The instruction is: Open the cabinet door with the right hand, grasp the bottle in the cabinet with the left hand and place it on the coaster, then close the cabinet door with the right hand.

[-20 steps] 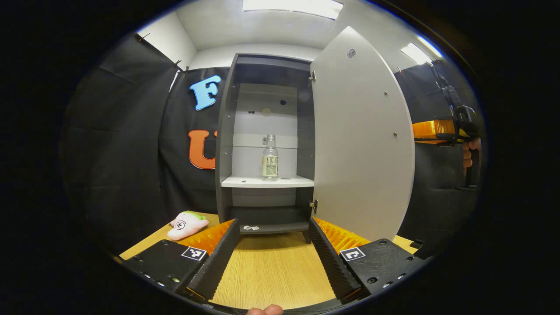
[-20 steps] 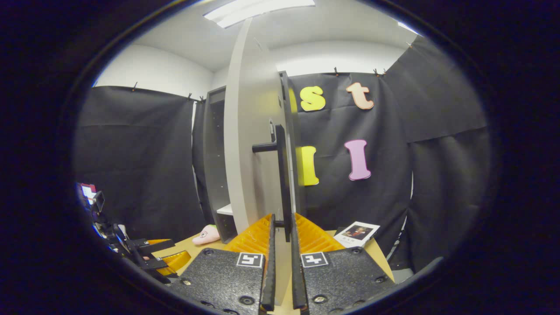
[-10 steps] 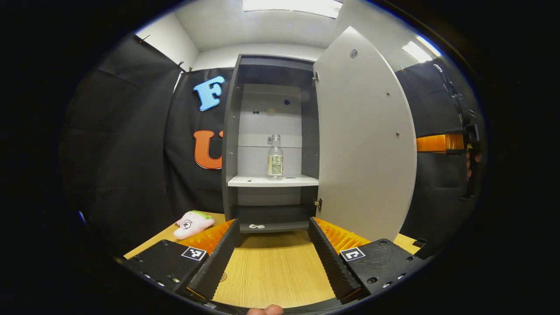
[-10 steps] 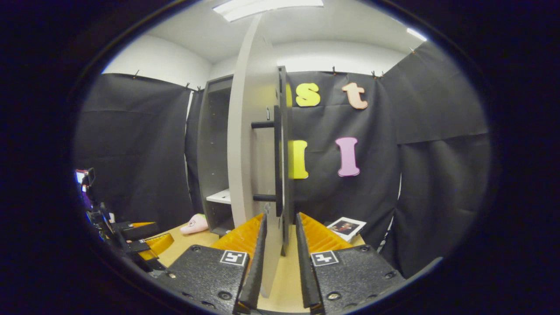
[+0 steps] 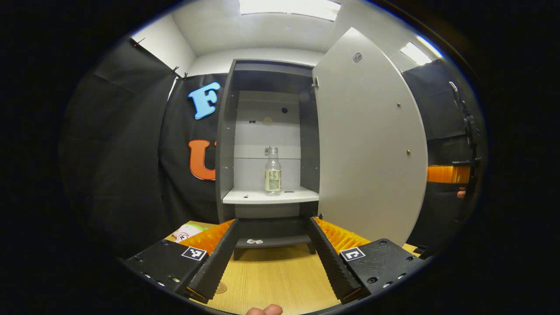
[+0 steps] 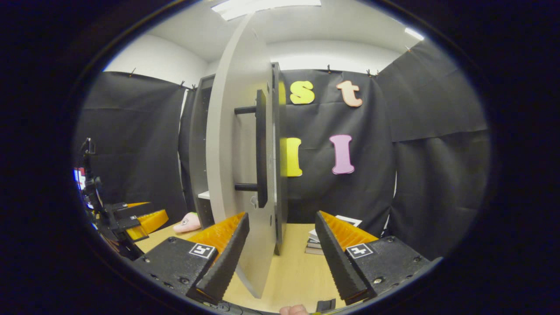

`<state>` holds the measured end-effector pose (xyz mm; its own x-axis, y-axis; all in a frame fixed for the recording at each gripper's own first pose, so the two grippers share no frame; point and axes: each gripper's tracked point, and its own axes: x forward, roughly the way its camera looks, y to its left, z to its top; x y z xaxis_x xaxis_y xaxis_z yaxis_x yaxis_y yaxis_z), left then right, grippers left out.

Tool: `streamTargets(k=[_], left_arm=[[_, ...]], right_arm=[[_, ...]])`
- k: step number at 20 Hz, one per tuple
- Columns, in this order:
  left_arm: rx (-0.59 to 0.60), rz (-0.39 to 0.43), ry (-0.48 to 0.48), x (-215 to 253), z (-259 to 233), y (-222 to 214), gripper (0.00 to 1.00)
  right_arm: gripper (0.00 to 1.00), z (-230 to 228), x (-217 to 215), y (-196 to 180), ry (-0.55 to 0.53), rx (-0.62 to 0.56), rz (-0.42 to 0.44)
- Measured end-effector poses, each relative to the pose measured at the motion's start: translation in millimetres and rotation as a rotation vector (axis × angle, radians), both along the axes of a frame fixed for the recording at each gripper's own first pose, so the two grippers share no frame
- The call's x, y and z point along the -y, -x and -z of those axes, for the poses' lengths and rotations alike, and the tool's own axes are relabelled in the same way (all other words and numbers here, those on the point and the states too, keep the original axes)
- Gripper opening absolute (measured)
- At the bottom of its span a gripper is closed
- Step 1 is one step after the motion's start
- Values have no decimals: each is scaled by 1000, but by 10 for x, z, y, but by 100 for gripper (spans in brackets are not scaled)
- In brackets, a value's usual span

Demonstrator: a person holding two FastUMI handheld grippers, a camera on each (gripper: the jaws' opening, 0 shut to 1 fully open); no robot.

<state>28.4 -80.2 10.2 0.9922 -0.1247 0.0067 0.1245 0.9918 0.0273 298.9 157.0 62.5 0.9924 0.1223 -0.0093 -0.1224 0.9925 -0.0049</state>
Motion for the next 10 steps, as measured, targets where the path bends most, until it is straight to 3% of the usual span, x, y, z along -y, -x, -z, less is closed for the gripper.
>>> streamTargets(k=[10], left_arm=[[104,99,21,376,-854,-1376,94]], right_arm=[[94,-4,24,-50,-36,8,18]])
